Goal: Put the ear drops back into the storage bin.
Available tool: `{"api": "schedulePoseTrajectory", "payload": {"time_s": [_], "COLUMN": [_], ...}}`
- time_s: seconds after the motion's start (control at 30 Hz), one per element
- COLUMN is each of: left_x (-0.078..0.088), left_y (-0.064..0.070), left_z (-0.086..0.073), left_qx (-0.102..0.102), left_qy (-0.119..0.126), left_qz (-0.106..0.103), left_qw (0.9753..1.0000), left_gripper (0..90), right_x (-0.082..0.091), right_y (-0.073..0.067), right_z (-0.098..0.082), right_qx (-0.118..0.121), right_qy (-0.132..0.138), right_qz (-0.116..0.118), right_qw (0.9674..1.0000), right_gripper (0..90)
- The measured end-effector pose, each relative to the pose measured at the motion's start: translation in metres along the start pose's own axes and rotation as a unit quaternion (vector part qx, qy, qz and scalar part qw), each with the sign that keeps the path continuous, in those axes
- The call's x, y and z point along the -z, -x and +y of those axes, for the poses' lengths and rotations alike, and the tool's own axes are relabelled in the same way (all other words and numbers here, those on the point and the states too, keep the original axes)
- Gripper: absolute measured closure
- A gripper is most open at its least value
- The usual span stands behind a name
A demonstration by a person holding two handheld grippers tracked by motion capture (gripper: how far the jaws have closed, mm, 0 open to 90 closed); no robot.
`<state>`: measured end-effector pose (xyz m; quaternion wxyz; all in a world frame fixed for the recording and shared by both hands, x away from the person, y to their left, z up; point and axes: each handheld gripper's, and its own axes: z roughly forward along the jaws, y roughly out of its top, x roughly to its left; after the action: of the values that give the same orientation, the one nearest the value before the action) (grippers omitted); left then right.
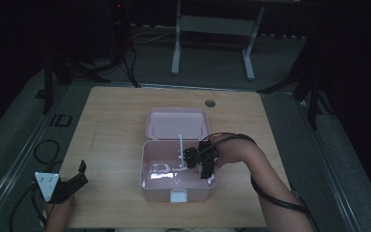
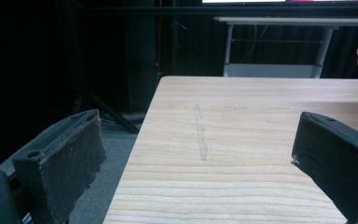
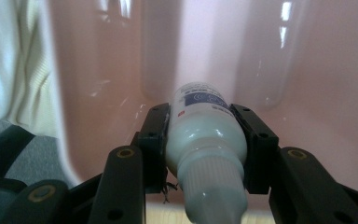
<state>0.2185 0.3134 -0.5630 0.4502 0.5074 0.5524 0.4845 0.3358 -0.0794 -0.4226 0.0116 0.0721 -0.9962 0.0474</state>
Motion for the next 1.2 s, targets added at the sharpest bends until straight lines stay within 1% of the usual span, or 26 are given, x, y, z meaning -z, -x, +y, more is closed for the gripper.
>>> {"api": "schedulePoseTrajectory", "payload": {"time_s": [0.03, 0.07, 0.1, 0.13, 0.2, 0.3, 0.37, 0.4, 0.5, 0.53, 0.6, 0.63, 0.67, 0.73, 0.8, 0.83, 0.97, 1.03, 1.2], "left_x": [0.0, 0.0, 0.0, 0.0, 0.0, 0.0, 0.0, 0.0, 0.0, 0.0, 0.0, 0.0, 0.0, 0.0, 0.0, 0.0, 0.0, 0.0, 0.0], "left_y": [0.0, 0.0, 0.0, 0.0, -0.001, -0.001, 0.0, 0.0, 0.0, 0.0, 0.0, -0.001, -0.001, -0.001, 0.0, 0.0, 0.0, -0.001, -0.001], "left_z": [0.0, 0.0, 0.0, 0.0, 0.0, 0.0, 0.0, 0.0, 0.0, 0.0, 0.0, 0.0, 0.0, 0.0, 0.0, 0.0, 0.0, 0.0, 0.0], "left_qx": [0.0, 0.0, 0.0, 0.001, 0.001, 0.001, 0.0, 0.0, 0.0, 0.0, 0.0, 0.001, 0.001, 0.001, 0.001, 0.0, 0.0, 0.001, 0.002], "left_qy": [0.0, 0.0, 0.0, 0.001, 0.001, 0.001, 0.002, 0.001, 0.002, 0.002, 0.002, 0.002, 0.002, 0.003, 0.002, 0.002, 0.003, 0.003, 0.004], "left_qz": [0.0, 0.0, 0.0, 0.0, -0.001, -0.002, -0.002, -0.002, -0.003, -0.003, -0.003, -0.003, -0.004, -0.004, -0.004, -0.004, -0.005, -0.008, -0.007], "left_qw": [1.0, 1.0, 1.0, 1.0, 1.0, 1.0, 1.0, 1.0, 1.0, 1.0, 1.0, 1.0, 1.0, 1.0, 1.0, 1.0, 1.0, 1.0, 1.0], "left_gripper": [2.4, 2.4, 2.4, 2.4, 2.4, 2.4, 2.4, 2.4, 2.4, 2.4, 2.4, 2.4, 2.4, 2.4, 2.4, 2.3, 2.4, 2.4, 2.4], "right_x": [-0.008, -0.008, -0.015, -0.019, -0.022, -0.027, -0.031, -0.031, -0.039, -0.044, -0.049, -0.049, -0.054, -0.056, -0.059, -0.061, -0.063, -0.066, -0.064], "right_y": [0.002, 0.002, 0.003, 0.003, 0.004, 0.003, 0.003, 0.003, 0.002, 0.002, 0.002, 0.002, 0.002, 0.002, 0.003, 0.003, 0.003, 0.005, 0.005], "right_z": [0.003, 0.003, 0.006, 0.008, 0.009, 0.015, 0.019, 0.019, 0.022, 0.023, 0.023, 0.023, 0.024, 0.024, 0.023, 0.023, 0.024, 0.024, 0.022], "right_qx": [0.001, 0.001, 0.004, 0.007, 0.009, 0.022, 0.029, 0.029, 0.039, 0.042, 0.044, 0.044, 0.041, 0.043, 0.039, 0.044, 0.044, 0.041, 0.038], "right_qy": [-0.007, -0.007, -0.014, -0.017, -0.019, -0.016, -0.02, -0.02, -0.036, -0.042, -0.047, -0.047, -0.052, -0.057, -0.06, -0.059, -0.062, -0.064, -0.053], "right_qz": [0.003, 0.003, 0.007, 0.009, 0.011, 0.008, 0.009, 0.009, 0.013, 0.015, 0.023, 0.023, 0.029, 0.03, 0.033, 0.031, 0.027, 0.021, 0.032], "right_qw": [1.0, 1.0, 0.9999, 0.9998, 0.9997, 0.9996, 0.9993, 0.9993, 0.9985, 0.9981, 0.9977, 0.9977, 0.9974, 0.997, 0.9969, 0.9968, 0.9967, 0.9969, 0.9973], "right_gripper": [59.8, 59.8, 59.8, 59.8, 59.8, 59.8, 59.8, 59.8, 59.8, 59.8, 59.7, 59.7, 59.7, 59.7, 59.8, 59.7, 59.7, 59.6, 58.6]}}
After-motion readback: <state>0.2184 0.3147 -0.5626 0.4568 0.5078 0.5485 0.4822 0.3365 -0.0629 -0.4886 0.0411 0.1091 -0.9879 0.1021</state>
